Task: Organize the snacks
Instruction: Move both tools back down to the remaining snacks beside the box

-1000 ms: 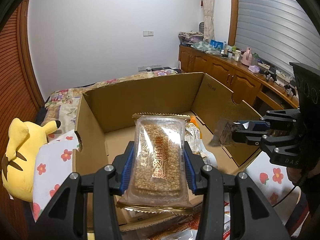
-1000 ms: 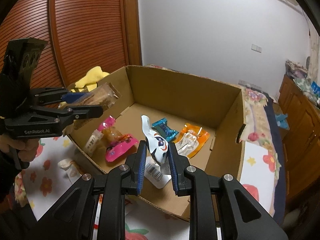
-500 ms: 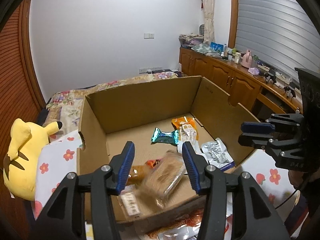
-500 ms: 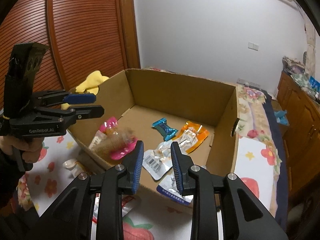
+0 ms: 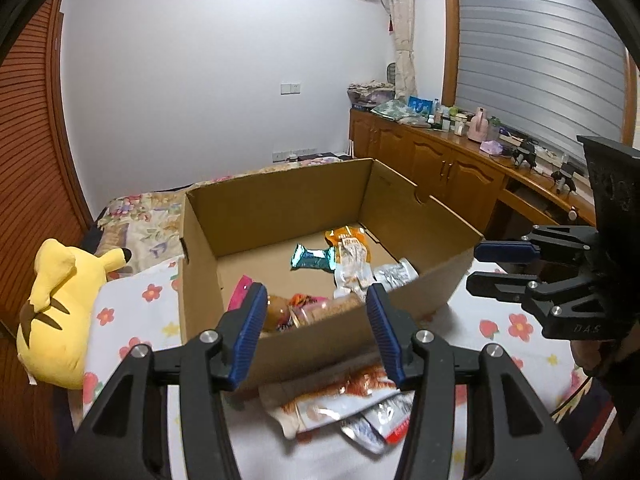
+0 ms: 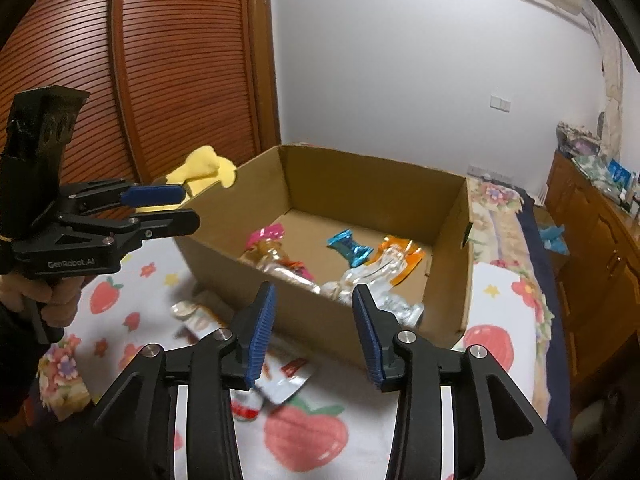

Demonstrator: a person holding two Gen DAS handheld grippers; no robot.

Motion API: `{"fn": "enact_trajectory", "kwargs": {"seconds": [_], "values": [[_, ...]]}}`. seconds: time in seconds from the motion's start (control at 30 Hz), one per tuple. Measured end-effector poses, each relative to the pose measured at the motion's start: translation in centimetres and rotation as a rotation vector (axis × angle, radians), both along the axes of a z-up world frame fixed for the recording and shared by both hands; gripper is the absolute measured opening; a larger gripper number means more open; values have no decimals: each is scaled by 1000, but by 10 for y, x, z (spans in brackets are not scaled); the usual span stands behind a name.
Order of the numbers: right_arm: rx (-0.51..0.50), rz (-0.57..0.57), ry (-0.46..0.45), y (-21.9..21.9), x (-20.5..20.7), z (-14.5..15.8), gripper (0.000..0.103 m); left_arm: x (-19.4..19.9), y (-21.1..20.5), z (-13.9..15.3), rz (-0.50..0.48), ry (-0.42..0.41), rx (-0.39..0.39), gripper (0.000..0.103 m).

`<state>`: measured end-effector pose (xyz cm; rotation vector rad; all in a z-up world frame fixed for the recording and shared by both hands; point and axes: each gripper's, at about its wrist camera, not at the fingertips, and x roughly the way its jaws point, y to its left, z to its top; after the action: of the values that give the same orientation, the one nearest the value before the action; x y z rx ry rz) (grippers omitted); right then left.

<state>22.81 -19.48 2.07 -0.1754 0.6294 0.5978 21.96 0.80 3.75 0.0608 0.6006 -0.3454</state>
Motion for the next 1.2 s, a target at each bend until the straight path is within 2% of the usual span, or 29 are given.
{"fn": "enact_trajectory", "kwargs": {"seconds": [0.4,0.63,0.8,1.1,1.2], "values": [[-3,-13,30,6,-37,-16,51,-34,2,-15,-15,19,-10,52],[6,-30,50,6,-49,-27,58,-53,5,-29,-9,36,-15,52],[9,-28,71,10,-54,-37,60,-61,10,-42,-2,63,-9,53],[3,-1,163,25,-54,-67,61,-65,21,-60,43,89,-12,53],[-3,0,195,31,-51,-80,65,-65,23,-67,47,104,-7,53]]}}
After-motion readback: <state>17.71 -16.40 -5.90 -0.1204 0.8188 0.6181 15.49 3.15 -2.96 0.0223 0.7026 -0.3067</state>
